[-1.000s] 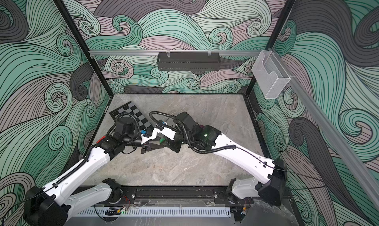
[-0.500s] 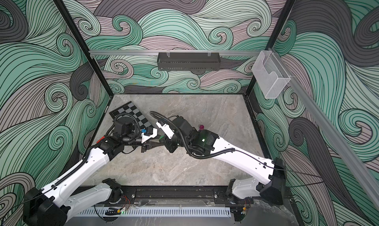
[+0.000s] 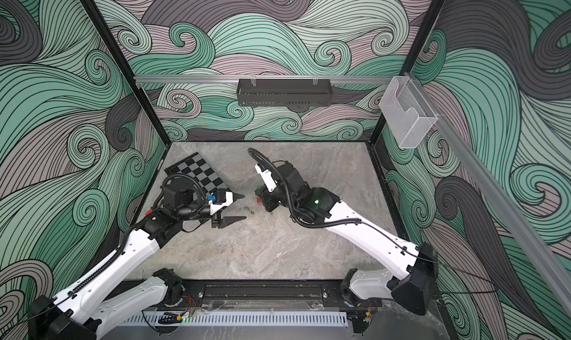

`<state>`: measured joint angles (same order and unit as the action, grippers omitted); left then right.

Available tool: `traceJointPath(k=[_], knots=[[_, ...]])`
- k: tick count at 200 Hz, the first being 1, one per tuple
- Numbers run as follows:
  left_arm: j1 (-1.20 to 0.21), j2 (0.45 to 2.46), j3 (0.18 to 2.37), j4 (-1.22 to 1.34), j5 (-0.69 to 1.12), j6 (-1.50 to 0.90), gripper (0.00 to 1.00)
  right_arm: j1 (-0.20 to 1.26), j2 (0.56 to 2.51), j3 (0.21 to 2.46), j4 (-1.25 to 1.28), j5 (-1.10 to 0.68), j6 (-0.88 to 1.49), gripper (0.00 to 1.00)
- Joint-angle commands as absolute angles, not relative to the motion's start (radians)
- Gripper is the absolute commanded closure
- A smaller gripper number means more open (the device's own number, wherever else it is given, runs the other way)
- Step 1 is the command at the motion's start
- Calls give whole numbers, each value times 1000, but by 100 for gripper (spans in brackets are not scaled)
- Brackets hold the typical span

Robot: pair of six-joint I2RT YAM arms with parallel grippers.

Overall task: Close the paint jar lid
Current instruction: Place the paint jar at the center of the board.

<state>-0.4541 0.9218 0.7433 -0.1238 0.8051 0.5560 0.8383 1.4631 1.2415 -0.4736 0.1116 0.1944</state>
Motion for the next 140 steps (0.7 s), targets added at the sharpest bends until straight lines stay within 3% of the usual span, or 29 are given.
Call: traceJointPath(k=[1, 52, 140], knots=[[-459, 895, 728, -63, 739, 533, 18, 794, 1517, 1207, -398, 144, 210, 100], [-457, 862, 697, -9, 605, 502, 8, 725, 1664, 1170, -255, 149, 214, 100], [-457, 849, 686, 7, 563, 500, 7, 703, 1824, 1111, -149, 206, 180, 100]])
